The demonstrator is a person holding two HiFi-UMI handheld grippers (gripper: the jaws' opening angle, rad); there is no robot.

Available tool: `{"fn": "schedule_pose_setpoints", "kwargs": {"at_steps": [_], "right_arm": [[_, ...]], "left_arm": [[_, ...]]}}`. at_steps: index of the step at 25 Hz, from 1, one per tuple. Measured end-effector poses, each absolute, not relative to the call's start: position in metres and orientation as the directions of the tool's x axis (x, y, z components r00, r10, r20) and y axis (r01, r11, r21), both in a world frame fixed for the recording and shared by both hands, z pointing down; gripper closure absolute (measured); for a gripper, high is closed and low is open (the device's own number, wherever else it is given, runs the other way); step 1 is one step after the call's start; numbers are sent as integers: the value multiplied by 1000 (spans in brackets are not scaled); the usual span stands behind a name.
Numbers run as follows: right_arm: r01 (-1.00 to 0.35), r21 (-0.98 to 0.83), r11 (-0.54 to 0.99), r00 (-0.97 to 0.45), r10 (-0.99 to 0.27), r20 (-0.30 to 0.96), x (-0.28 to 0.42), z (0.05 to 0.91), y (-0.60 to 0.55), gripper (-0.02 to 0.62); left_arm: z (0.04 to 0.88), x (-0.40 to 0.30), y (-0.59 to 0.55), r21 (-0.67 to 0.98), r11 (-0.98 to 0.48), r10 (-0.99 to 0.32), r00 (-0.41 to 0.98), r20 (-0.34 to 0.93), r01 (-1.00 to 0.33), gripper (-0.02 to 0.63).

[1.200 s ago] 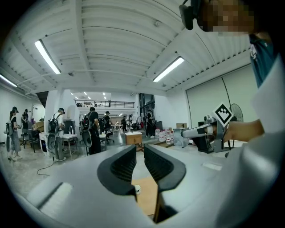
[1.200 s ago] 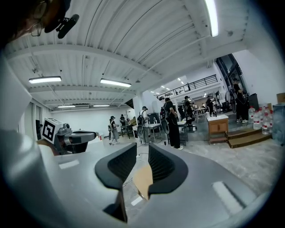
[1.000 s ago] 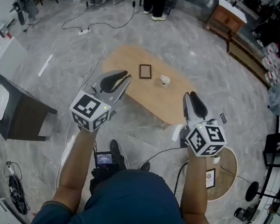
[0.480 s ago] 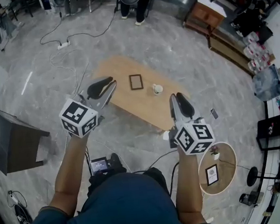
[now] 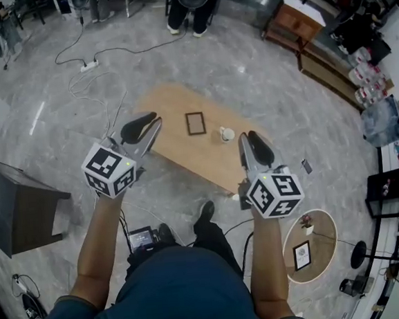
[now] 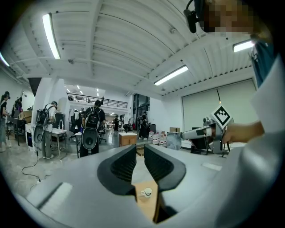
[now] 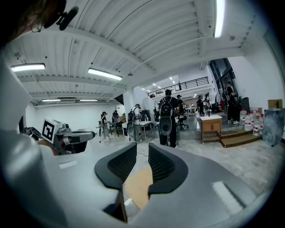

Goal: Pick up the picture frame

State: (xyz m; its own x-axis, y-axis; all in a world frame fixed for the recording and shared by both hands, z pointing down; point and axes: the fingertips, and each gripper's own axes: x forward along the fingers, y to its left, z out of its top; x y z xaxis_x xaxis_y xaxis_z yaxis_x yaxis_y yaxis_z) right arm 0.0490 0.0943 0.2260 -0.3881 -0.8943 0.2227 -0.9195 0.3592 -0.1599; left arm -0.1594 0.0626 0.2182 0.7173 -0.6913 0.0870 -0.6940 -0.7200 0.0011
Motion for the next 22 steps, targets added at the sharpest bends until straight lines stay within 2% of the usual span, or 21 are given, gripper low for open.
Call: {"fn": "schedule_pose_setpoints", "kwargs": {"at_steps": [22], "right_arm": [[-791,-260,554,-609,-756,241,111,272,-134,526]], "left_arm": [[240,-78,-107,-5,-560,-815,549,182,-829,551]]}}
